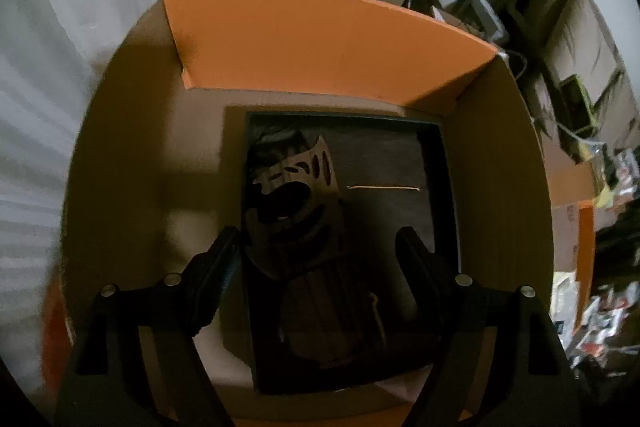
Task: Organize objects
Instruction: 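Withdraw the right gripper from the box back over the table, then reach the right gripper to the wooden comb and grasp its handle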
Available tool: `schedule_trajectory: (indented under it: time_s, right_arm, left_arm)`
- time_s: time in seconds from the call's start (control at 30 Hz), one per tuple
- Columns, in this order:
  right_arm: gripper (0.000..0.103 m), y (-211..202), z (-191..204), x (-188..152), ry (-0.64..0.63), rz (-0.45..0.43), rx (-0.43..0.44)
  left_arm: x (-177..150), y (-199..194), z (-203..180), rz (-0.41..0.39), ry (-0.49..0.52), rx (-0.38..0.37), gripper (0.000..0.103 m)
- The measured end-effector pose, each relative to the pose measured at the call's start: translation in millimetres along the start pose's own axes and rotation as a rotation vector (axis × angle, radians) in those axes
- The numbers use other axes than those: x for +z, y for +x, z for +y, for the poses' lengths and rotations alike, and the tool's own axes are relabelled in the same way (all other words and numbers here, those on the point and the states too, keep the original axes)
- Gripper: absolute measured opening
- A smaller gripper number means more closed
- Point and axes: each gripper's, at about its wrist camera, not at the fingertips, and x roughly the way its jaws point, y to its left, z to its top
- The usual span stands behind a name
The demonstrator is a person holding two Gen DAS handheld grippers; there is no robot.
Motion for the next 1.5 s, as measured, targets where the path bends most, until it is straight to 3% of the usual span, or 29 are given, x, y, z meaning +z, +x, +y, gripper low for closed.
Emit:
schedule_trajectory:
  time_s: [0.13, 0.27, 0.7, 0.8, 0.87, 0.93, 1.2, 1.5]
  right_arm:
    - [0.070, -12, 2, -2, 0.001, -0.027, 0.016]
    - [0.070, -28, 2, -5, 0.000, -0.055, 0.026]
    - [0.070, -84, -50, -19, 0.087, -0.129, -0.014]
    - [0.070, -94, -70, -24, 0.123, -0.146, -0.037]
    - [0.070, -100, -82, -26, 0.141, -0.154, -0.063]
    - [0.071, -107, -93, -31, 0.150, -0.160, -0.093]
    - [0.074, -117, -137, -55, 0.203, -0.167, -0.190]
    - [0.074, -122, -162, -75, 0.221, -0.170, -0.249]
  left_arm:
    - [-5, -8, -10, -0.042, 0.038, 0.053, 0.077]
    - [-3, -2, -18, -0.011, 0.059, -0.002, 0.077]
    - [-13, -9, -19, 0.017, 0.065, -0.030, 0.077]
    - [-19, -24, -18, 0.005, 0.055, -0.097, 0.078]
    - [-23, -36, -16, -0.008, 0.057, -0.130, 0.090]
    - [-27, -52, -13, -0.034, 0.054, -0.158, 0.095]
    - [-50, -101, -11, -0.130, 0.085, -0.146, 0.096]
    - [-97, -118, -55, -0.155, 0.200, -0.183, 0.097]
